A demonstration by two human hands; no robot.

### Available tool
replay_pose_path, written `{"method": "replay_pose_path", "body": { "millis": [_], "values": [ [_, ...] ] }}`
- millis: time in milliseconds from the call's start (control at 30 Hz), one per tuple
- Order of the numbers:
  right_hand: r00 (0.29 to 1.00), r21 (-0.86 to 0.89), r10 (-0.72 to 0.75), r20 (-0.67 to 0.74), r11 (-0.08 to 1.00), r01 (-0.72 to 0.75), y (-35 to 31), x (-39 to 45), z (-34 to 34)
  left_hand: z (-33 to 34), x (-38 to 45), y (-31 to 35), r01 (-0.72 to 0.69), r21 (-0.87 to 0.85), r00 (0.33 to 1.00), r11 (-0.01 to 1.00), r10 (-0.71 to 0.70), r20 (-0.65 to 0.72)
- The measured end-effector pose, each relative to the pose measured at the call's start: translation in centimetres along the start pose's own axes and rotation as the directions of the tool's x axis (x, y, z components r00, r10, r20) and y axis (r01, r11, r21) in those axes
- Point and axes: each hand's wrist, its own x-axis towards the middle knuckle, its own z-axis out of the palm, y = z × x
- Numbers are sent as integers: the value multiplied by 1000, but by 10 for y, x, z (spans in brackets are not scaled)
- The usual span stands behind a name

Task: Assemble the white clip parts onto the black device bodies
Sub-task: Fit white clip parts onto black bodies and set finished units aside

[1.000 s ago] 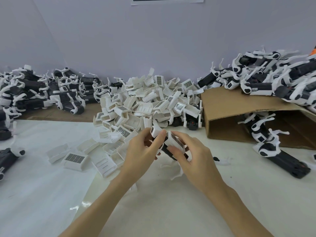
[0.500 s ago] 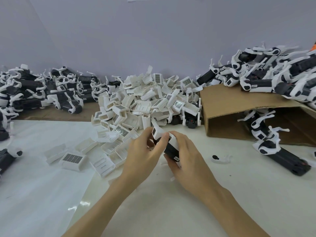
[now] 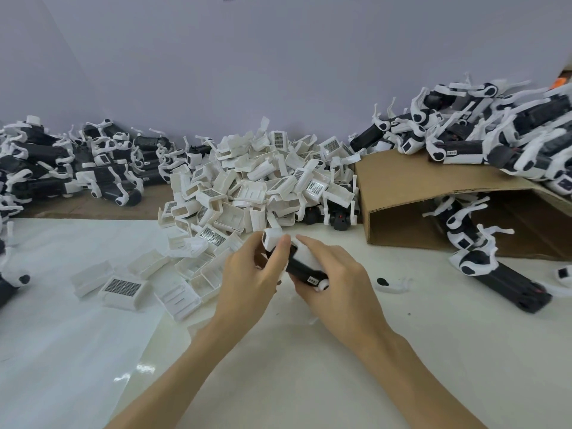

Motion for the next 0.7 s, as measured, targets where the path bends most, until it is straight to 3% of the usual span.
{"method": "replay_pose_path", "body": {
  "millis": [333,433,533,633,700],
  "values": [
    [999,-44,0,39,999,2,1,0,4,1,-4,3,15,-5,1000,1000,-15,18],
    [1000,-72,12,12,997,-11,3,0,1,-3,-3,2,-143,-54,971,988,150,188],
    [999,-56,32,21,998,-31,7,2,-4,-14,6,-6,-472,136,835,871,391,387],
    [999,-54,26,32,998,-24,10,2,-5,-16,12,-9,-539,200,805,818,431,407],
    [999,-27,40,29,999,-39,9,4,-4,-15,12,-12,-509,208,829,835,411,378]
  ]
}}
